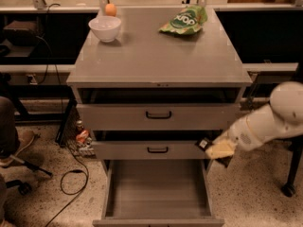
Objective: Place rxbar chocolate into bottom drawer
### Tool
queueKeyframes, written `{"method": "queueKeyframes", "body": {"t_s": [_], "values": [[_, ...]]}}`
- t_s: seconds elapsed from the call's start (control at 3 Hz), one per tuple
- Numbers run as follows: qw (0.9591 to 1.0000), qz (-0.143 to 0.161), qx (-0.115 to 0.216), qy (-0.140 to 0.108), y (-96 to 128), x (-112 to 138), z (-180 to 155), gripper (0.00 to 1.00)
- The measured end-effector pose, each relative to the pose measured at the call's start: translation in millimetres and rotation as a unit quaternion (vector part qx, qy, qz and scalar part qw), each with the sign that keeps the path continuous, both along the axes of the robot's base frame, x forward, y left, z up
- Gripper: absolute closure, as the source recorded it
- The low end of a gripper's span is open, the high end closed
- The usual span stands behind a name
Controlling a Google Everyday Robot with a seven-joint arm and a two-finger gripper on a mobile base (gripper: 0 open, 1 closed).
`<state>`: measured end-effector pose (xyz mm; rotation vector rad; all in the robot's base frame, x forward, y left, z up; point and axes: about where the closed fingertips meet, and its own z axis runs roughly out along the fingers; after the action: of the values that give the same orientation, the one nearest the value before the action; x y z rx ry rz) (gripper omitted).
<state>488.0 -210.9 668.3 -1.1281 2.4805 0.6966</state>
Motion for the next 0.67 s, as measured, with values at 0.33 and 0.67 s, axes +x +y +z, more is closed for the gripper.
{"method": "queueKeyframes", "body": {"t_s": [0.33, 0.67], "values": [[0.9974, -0.033, 0.064, -0.003, 19, -12, -63, 1.0], [0.9852, -0.053, 0.161, 0.023, 57, -29, -137, 1.0]]}}
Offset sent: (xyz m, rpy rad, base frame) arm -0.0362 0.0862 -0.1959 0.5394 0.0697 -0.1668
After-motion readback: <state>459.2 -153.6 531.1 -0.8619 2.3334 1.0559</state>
